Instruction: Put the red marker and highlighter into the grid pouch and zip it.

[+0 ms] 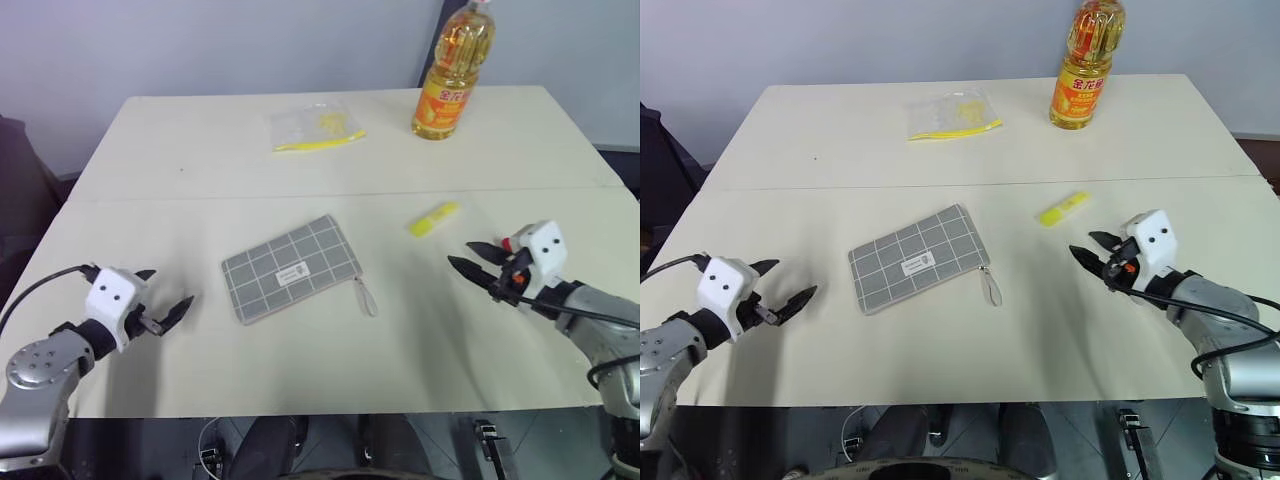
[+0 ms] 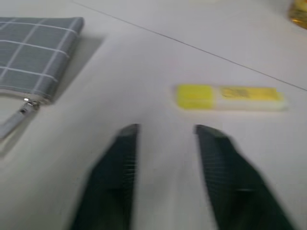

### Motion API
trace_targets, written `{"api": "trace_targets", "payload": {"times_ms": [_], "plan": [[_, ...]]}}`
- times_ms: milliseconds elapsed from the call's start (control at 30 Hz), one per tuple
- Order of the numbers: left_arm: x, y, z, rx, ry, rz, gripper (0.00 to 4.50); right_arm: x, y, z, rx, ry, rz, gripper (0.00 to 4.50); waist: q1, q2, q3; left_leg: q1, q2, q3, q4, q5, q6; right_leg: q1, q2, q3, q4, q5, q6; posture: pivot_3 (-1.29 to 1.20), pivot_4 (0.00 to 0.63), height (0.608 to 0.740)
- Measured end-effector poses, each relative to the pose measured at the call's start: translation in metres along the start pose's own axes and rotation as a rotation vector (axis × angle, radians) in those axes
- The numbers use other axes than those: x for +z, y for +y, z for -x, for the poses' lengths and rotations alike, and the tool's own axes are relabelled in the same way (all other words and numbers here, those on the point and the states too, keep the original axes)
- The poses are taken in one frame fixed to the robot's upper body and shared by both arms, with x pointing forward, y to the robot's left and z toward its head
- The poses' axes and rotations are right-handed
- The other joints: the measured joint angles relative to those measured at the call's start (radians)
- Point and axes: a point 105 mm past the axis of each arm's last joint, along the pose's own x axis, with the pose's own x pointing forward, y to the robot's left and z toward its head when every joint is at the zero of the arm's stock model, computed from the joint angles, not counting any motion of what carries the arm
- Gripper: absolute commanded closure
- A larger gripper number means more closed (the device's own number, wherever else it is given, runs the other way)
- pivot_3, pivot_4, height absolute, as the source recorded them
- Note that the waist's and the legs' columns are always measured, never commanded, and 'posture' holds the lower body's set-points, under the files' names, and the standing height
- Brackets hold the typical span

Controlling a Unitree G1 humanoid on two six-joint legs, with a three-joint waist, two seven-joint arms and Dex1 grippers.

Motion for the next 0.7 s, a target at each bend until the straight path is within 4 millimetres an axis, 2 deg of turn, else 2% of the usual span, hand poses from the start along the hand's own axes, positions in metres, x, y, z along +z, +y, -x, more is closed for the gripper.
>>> {"api": "trace_targets", "payload": {"times_ms": [33, 200, 367, 467, 700], "plan": [[0.000, 0.000, 0.000, -0.001, -0.004, -0.015, 0.00, 0.000, 0.002, -0.003, 0.009, 0.004, 0.009, 4.44, 0.001, 0.000, 0.000, 0.000, 0.000, 0.000, 0.000, 0.000, 0.000, 0.000, 0.000, 0.000, 0.000, 0.000, 0.000, 0.00, 0.150, 0.740], [0.008, -0.001, -0.003, -0.011, -0.042, -0.138, 0.00, 0.012, 0.016, -0.028, 0.058, -0.025, 0.033, 4.44, 0.000, 0.000, 0.000, 0.000, 0.000, 0.000, 0.000, 0.000, 0.000, 0.000, 0.000, 0.000, 0.001, 0.000, 0.000, 0.00, 0.150, 0.740], [0.008, -0.011, -0.007, -0.123, -0.038, -0.324, 0.00, 0.019, 0.022, -0.058, 0.031, -0.005, 0.063, 4.44, -0.002, 0.000, 0.000, 0.000, 0.000, 0.000, 0.000, 0.000, 0.000, -0.001, 0.000, 0.000, 0.000, 0.000, 0.000, 0.00, 0.150, 0.740], [0.010, -0.021, -0.009, -0.205, -0.056, -0.414, 0.00, 0.015, 0.025, -0.078, 0.012, 0.041, 0.081, 4.44, 0.000, 0.000, 0.000, 0.000, 0.000, 0.000, -0.001, 0.000, 0.000, -0.002, 0.000, 0.000, 0.001, 0.000, 0.000, 0.00, 0.150, 0.740], [0.020, -0.028, -0.024, -0.271, -0.131, -0.533, 0.00, 0.003, 0.034, -0.099, 0.041, 0.104, 0.087, 4.44, -0.001, 0.001, 0.000, 0.000, -0.001, 0.000, -0.001, 0.001, 0.002, -0.002, 0.000, 0.000, 0.001, 0.003, 0.003, 0.00, 0.150, 0.740]]}}
